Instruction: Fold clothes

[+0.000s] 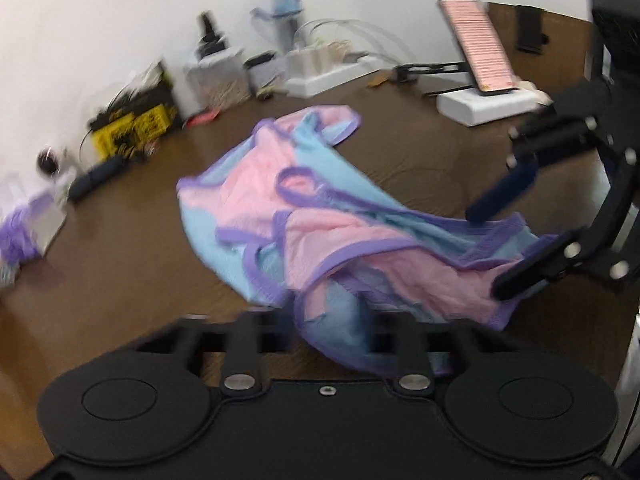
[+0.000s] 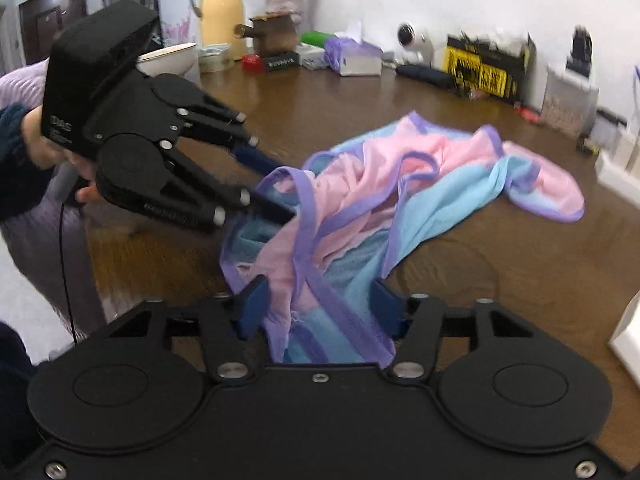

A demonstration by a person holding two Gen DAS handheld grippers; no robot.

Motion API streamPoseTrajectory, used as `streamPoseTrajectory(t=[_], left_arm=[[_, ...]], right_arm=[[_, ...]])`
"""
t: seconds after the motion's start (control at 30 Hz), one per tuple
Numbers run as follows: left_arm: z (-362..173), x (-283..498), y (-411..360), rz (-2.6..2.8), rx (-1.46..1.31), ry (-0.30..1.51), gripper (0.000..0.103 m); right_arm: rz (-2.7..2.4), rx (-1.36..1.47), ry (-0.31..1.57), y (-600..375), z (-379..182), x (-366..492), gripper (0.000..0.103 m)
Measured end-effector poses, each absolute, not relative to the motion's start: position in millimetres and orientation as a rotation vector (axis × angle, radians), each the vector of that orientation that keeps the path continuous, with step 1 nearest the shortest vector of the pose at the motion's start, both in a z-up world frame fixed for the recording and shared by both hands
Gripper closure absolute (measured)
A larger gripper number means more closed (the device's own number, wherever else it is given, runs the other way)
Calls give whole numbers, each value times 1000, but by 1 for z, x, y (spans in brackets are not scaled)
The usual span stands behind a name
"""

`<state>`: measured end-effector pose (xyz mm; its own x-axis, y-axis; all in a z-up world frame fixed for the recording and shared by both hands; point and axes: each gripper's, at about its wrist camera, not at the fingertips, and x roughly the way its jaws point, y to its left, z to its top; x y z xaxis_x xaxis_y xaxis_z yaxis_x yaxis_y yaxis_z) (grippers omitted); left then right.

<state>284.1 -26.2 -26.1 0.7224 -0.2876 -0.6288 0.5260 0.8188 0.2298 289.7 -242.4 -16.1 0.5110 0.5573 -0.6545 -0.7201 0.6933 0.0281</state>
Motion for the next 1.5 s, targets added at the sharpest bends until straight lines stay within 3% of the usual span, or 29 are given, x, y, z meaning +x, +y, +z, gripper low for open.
streamPoseTrajectory(t=[0.07,0.1,0.13,0.4,0.47,0.53,0.57,0.87,1.0,1.17,1.3,1.5], left_arm=[[-22,273,-23,-401,444,566,97],[-19,264,-22,-349,471,527,97],[-15,251,-23,-297,509,476,97],[-14,202,-45,-230,473,456,95],[-18,199,-47,-210,437,472,80],[-24,196,-54,-164,456,483,30],[-26,194,-56,-160,471,469,28],[-32,195,-85,-199,549,426,28],[-44,202,-97,-177,712,414,37],[-44,194,-90,-222,804,408,37],[-35,188,-76,-257,797,427,37],[-46,183,-76,-304,969,409,37]], right_arm=[[739,-276,677,-242,-18,289,71],[704,-289,655,-240,-18,286,85],[689,-295,634,-240,-16,284,89],[556,-368,373,-241,22,225,96],[537,-409,337,-240,22,209,96],[503,-488,318,-237,16,196,96],[488,-510,321,-236,13,192,96],[399,-476,259,-237,18,162,96],[385,-465,240,-241,28,160,96],[414,-487,305,-239,13,164,96],[477,-511,321,-224,0,167,81],[601,-736,321,-175,-27,186,78]])
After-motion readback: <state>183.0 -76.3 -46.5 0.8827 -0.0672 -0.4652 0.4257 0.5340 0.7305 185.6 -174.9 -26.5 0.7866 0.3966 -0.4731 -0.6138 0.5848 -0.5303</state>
